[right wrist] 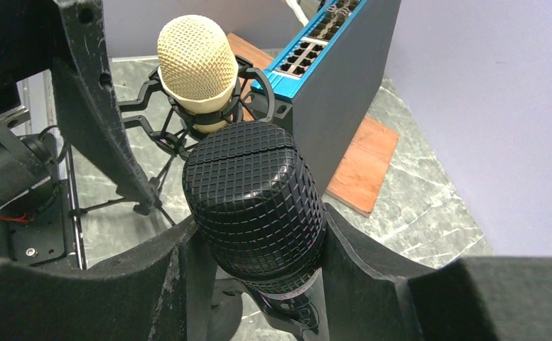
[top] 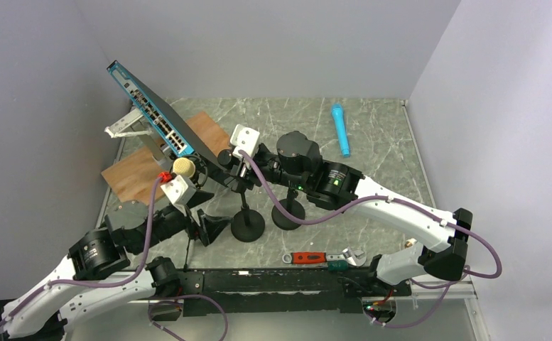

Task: Remove the microphone from the stand

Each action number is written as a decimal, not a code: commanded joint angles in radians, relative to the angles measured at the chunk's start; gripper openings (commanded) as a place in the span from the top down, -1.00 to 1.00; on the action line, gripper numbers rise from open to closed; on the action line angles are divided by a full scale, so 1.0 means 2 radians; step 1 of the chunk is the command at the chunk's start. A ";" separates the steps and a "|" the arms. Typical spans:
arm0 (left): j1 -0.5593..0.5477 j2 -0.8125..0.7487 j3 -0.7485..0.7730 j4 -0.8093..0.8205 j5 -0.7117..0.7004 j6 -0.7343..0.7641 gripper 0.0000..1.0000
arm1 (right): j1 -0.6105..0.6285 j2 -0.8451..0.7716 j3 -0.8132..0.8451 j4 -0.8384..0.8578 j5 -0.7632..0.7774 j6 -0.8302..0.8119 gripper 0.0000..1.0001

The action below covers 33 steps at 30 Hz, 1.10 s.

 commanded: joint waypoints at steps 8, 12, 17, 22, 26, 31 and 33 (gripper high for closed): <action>-0.001 0.044 0.004 0.124 -0.030 0.106 -0.70 | 0.001 -0.008 0.009 0.025 0.002 0.007 0.81; -0.001 0.065 0.002 0.139 -0.038 0.118 -0.59 | 0.001 -0.010 0.008 0.028 -0.003 0.010 0.81; -0.001 0.072 -0.008 0.162 -0.057 0.118 -0.60 | 0.001 -0.013 0.005 0.030 -0.005 0.010 0.82; -0.001 0.074 -0.021 0.173 -0.084 0.135 -0.60 | 0.001 -0.014 0.004 0.031 -0.006 0.011 0.83; -0.001 0.082 -0.023 0.162 -0.100 0.135 -0.61 | 0.001 -0.014 0.004 0.032 -0.011 0.012 0.83; -0.001 0.093 -0.026 0.157 -0.115 0.135 -0.55 | 0.001 -0.010 0.007 0.031 -0.013 0.013 0.83; -0.001 0.097 -0.028 0.160 -0.116 0.133 -0.47 | 0.001 -0.011 0.007 0.032 -0.014 0.014 0.83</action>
